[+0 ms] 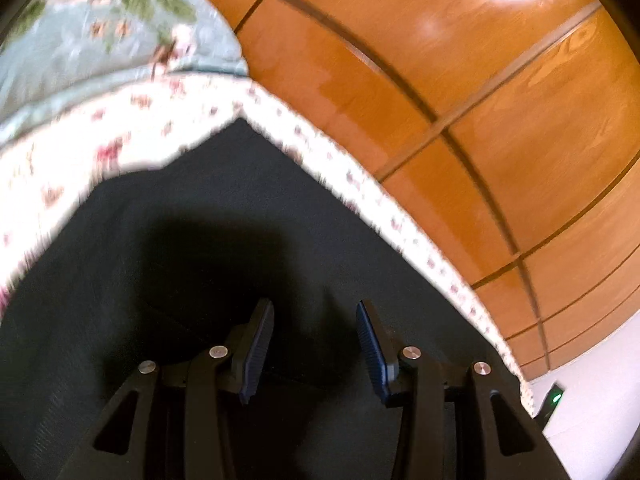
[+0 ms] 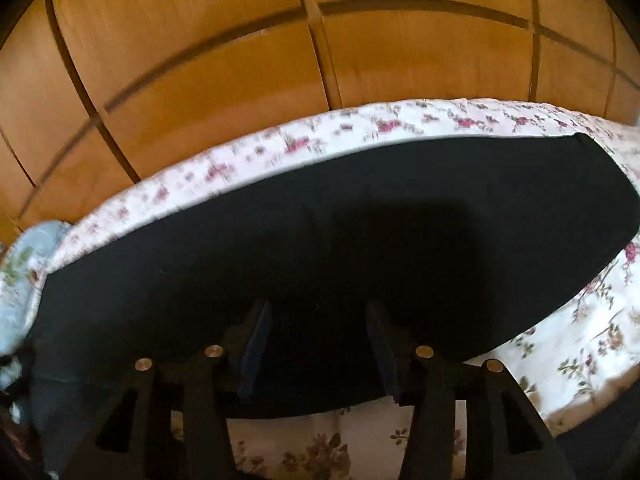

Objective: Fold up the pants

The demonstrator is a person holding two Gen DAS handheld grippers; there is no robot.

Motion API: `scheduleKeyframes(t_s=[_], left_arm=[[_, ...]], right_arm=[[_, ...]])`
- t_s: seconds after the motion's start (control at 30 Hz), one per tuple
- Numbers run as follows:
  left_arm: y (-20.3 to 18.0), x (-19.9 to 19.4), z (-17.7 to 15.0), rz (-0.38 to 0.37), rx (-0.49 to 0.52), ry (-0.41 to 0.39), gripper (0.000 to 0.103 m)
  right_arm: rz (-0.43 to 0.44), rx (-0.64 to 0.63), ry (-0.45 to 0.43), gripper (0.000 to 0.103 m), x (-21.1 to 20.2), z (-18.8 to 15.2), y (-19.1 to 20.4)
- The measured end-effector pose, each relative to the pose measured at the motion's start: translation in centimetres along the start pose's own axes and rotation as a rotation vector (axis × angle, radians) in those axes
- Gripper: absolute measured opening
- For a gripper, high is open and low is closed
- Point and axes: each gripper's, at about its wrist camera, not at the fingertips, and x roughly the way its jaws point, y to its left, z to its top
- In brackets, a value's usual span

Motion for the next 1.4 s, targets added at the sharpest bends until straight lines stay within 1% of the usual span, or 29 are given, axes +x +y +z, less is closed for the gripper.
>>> scheduleKeyframes(t_s=[0.03, 0.07, 0.1, 0.13, 0.17, 0.27, 0.3, 0.37, 0.4, 0.43, 0.5, 0.6, 0.7, 0.73, 0.8, 0.83, 0.87, 0.93, 0.97, 1.03, 1.07, 1.2, 1.27, 1.3, 1.4], left_arm=[[-0.2, -0.4, 0.9, 0.013, 0.016, -0.024, 0.044], [-0.5, -0.8, 2.3, 0.041, 0.043, -0.060, 0.048], [-0.7, -0.9, 3.4, 0.064, 0.063, -0.079, 0.052], [-0.9, -0.8, 4.5, 0.085, 0.080, -0.091, 0.058], [-1.0, -0.3, 5.9, 0.118, 0.102, -0.093, 0.060], [-0.6, 2.0, 8.9, 0.177, 0.132, -0.062, 0.060], [-0.5, 2.9, 9.7, 0.210, 0.150, -0.044, 0.060], [-0.6, 5.2, 11.1, 0.269, 0.206, -0.017, 0.060], [-0.5, 6.0, 11.7, 0.283, 0.238, -0.001, 0.060], [-0.5, 6.9, 12.1, 0.293, 0.267, 0.015, 0.060], [0.0, 8.5, 12.7, 0.303, 0.291, 0.049, 0.060], [1.0, 10.5, 13.2, 0.323, 0.293, 0.089, 0.059], [1.6, 11.8, 13.2, 0.320, 0.298, 0.103, 0.059], [1.7, 12.1, 13.1, 0.325, 0.304, 0.105, 0.058], [1.4, 12.2, 12.6, 0.355, 0.338, 0.074, 0.043], [1.2, 12.4, 12.3, 0.368, 0.353, 0.079, 0.033], [0.9, 12.4, 12.3, 0.375, 0.369, 0.085, 0.025], [0.4, 12.2, 12.3, 0.364, 0.380, 0.107, 0.014], [0.0, 11.9, 12.3, 0.368, 0.384, 0.107, 0.011], [-1.0, 10.8, 12.2, 0.361, 0.396, 0.079, 0.010], [-1.6, 9.9, 12.1, 0.350, 0.403, 0.052, 0.010], [-3.6, 5.9, 11.9, 0.276, 0.392, -0.025, 0.010], [-4.8, 3.2, 11.4, 0.225, 0.400, -0.066, 0.010], [-5.1, 2.6, 11.5, 0.207, 0.407, -0.079, 0.010], [-6.8, -1.7, 9.8, 0.134, 0.442, -0.136, 0.010]], right_arm=[[0.002, -0.013, -0.002, 0.057, 0.1, 0.1, -0.1], [0.004, -0.023, -0.003, 0.059, 0.2, 0.2, -0.2], [-0.005, -0.035, -0.002, 0.061, 0.3, 0.2, 0.1], [-0.013, -0.043, -0.003, 0.062, 0.3, 0.1, 0.2], [-0.017, -0.049, -0.003, 0.062, 0.4, 0.1, 0.3], [-0.016, -0.056, -0.008, 0.064, 0.7, 0.1, 0.4], [-0.012, -0.053, -0.009, 0.064, 0.4, 0.1, 0.3], [0.006, -0.039, -0.015, 0.065, 0.3, 0.0, -0.1], [0.015, -0.032, -0.020, 0.065, 0.3, 0.0, -0.3], [0.020, -0.027, -0.022, 0.065, 0.4, 0.0, -0.3], [0.028, -0.021, -0.027, 0.065, 0.3, -0.1, -0.4], [0.030, -0.021, -0.029, 0.065, 0.4, -0.1, -0.4], [0.033, -0.018, -0.033, 0.065, 0.5, -0.1, -0.4], [0.033, -0.018, -0.033, 0.065, 0.5, -0.1, -0.4], [0.032, -0.018, -0.036, 0.065, 0.5, -0.1, -0.4], [0.030, -0.019, -0.037, 0.065, 0.5, -0.1, -0.4], [0.028, -0.020, -0.038, 0.065, 0.5, -0.1, -0.3], [0.024, -0.022, -0.040, 0.065, 0.6, -0.1, -0.3], [0.022, -0.023, -0.040, 0.065, 0.6, -0.1, -0.2], [0.021, -0.026, -0.042, 0.065, 0.6, -0.1, -0.2], [0.021, -0.025, -0.042, 0.065, 0.6, -0.1, -0.2], [0.022, -0.025, -0.043, 0.065, 0.6, -0.1, -0.2], [0.022, -0.026, -0.043, 0.065, 0.6, -0.2, -0.2], [0.023, -0.025, -0.043, 0.065, 0.6, -0.2, -0.2], [0.027, -0.023, -0.043, 0.065, 0.6, -0.2, -0.3]])
